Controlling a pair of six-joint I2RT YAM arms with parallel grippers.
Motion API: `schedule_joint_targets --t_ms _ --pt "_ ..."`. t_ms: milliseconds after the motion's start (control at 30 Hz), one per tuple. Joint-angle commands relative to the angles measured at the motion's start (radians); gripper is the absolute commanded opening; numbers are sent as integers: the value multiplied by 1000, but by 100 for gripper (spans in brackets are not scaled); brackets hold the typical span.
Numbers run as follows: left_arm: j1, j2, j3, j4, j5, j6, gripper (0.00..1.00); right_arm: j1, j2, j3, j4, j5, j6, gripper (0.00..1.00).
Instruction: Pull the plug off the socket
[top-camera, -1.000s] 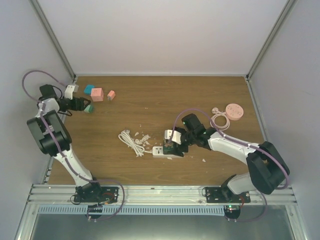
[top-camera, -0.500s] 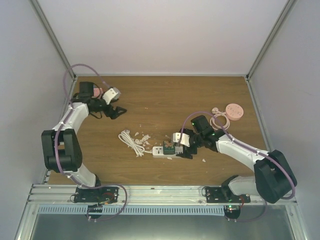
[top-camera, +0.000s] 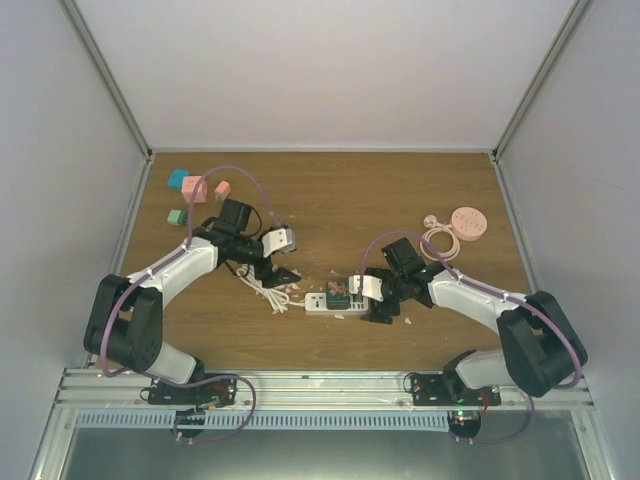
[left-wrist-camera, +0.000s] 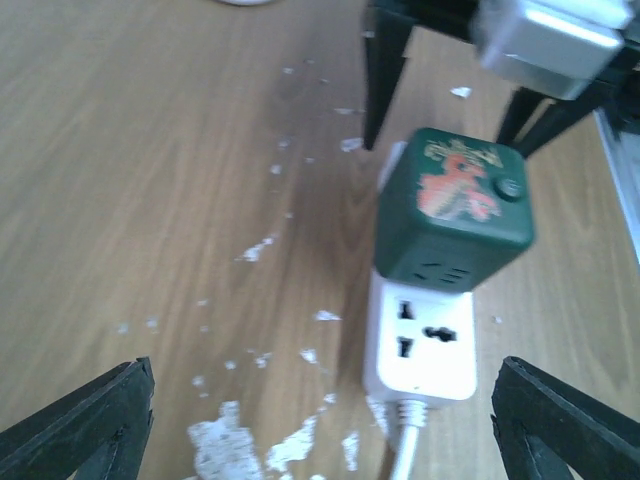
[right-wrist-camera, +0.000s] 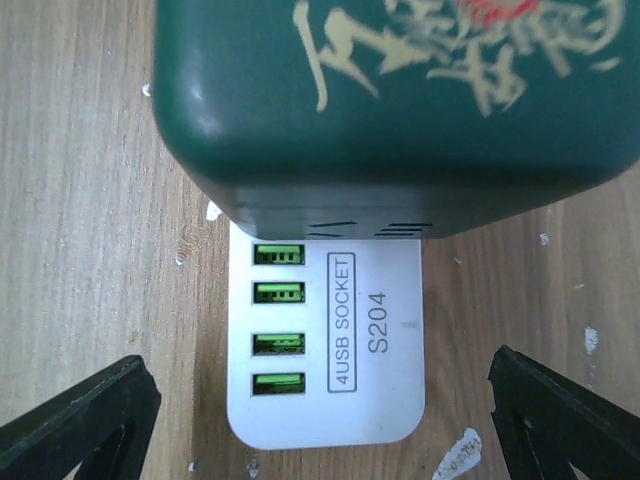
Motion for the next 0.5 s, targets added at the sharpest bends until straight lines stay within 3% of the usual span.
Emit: schedule_joint_targets --t_ms 0,467 --pt "-68 -52 -78 112 -4 36 91 -7 57 -2 44 12 -2 89" --pt "-276 -52 -203 321 -84 -31 91 -7 101 6 84 -26 27 65"
